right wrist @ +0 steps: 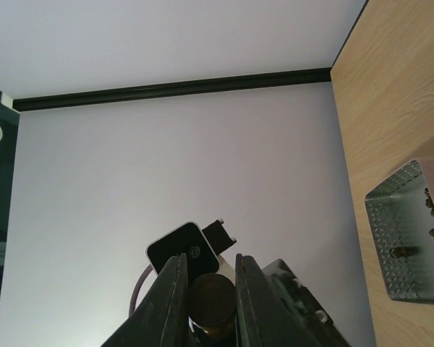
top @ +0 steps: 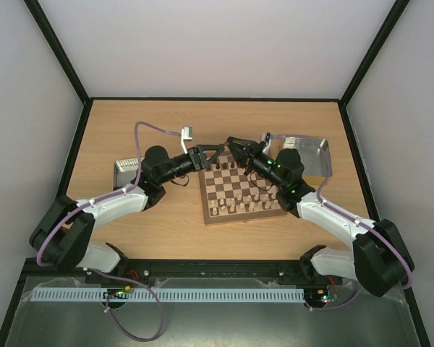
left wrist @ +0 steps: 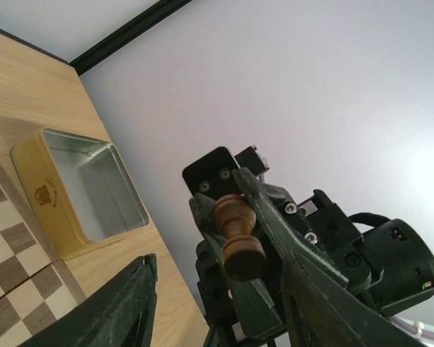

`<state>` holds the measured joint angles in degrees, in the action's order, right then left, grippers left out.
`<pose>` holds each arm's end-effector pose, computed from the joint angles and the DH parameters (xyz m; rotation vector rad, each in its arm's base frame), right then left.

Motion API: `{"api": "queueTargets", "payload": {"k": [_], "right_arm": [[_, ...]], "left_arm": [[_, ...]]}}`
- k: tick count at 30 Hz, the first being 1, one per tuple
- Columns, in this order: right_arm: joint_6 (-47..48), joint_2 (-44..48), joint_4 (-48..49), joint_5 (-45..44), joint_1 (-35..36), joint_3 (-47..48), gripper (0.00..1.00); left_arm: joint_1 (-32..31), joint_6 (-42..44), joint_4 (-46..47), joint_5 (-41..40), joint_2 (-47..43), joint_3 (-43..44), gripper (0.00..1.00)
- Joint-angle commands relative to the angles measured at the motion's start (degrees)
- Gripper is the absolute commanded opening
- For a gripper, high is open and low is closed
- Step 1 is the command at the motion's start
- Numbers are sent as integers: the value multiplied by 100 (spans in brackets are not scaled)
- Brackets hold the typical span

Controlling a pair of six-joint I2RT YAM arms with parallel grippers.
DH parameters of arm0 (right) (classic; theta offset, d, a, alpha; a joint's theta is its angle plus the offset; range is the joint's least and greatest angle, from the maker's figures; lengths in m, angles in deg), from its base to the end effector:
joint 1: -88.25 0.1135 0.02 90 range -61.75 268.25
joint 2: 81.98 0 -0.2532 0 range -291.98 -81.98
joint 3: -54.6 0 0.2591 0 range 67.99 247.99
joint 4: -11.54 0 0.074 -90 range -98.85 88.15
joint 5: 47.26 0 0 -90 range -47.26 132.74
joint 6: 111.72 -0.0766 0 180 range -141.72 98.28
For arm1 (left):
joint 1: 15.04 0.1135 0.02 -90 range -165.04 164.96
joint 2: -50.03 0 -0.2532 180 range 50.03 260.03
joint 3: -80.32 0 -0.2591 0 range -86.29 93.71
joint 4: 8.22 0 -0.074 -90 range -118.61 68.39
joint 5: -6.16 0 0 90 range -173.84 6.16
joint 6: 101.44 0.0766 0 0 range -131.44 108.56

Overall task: Set up the chess pieces on the board
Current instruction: Place the chess piece on the chessboard.

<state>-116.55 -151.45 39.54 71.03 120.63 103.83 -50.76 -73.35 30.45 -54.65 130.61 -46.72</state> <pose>0.2461 0.1991 0.2801 0.4891 1.8099 2.0500 0.2594 -0.2326 0.2702 0.1284 1.6494 -1.7119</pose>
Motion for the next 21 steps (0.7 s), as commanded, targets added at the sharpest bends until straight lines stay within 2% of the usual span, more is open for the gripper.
{"api": "queueTargets", "payload": {"k": [1, 10, 15, 16, 18, 21], "right_arm": [[209, -27, -142, -29, 40, 43, 6], [316, -102, -381, -29, 101, 64, 6], [451, -104, -504, -88, 102, 92, 8], [557, -97, -618, -137, 94, 109, 12], [868, -45, -1001, -306, 93, 157, 30], [1463, 190, -1852, -670, 64, 209, 49]], "left_arm": [[-38, 93, 206, -127, -41, 237, 45], [-125, 402, -265, -194, -3, 342, 12], [-136, 663, -926, -426, -101, 423, 5], [-139, 769, -1230, -516, -145, 498, 5], [-137, 1102, -2013, -718, -232, 692, 3], [-93, 1832, -3820, -1080, -263, 1237, 3]]}}
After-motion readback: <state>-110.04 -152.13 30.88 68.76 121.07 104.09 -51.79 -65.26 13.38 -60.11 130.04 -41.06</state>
